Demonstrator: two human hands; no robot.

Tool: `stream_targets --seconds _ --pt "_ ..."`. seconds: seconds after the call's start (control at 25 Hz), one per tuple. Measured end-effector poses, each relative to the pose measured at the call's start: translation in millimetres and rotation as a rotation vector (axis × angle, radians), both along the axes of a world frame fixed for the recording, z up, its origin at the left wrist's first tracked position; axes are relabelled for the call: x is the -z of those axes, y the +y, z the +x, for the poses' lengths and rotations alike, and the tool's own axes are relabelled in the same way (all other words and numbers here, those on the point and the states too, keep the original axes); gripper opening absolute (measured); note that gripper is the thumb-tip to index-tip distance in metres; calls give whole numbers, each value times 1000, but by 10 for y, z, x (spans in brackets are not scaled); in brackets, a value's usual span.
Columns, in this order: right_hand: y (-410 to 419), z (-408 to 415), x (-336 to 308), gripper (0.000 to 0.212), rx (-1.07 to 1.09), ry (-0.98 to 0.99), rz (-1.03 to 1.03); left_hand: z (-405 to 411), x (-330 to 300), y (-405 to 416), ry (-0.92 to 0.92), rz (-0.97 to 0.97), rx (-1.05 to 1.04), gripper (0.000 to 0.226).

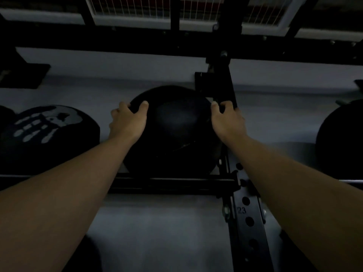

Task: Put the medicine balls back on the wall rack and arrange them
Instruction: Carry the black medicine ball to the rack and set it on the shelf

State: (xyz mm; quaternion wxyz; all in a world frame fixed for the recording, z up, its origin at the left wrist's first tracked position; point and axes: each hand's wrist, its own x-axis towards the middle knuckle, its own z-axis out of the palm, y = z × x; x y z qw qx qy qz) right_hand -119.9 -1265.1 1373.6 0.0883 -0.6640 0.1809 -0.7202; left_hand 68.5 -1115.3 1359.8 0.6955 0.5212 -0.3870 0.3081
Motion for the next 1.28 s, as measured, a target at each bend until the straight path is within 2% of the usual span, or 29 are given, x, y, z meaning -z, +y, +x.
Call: stream_targets --seconds 0.2,0.32,0.44,0.64,0.76,0.92,1.04,1.28 --pt "-257 187 -304 90 -227 42 106 116 -25 -239 12 -42 58 100" --pt "-402 352 -297 108 -410 -18 133 223 -67 -301 19 -91 84 109" --pt "-456 418 -259 117 -435 -89 112 239 -53 -374 44 -154 88 109" --pt "-337 490 -248 121 -433 -63 87 400 42 -382 90 -255 155 102" --pt "-251 445 -184 113 -436 -67 75 403 67 -360 132 -227 206 103" --pt "-152 328 -52 114 -390 -116 79 463 50 -224 381 -284 620 112" --pt "-39 216 30 115 -371 -130 89 423 73 -124 341 -219 677 110" --pt "374 19 168 111 -417 -206 32 229 279 21 208 -345 694 98"
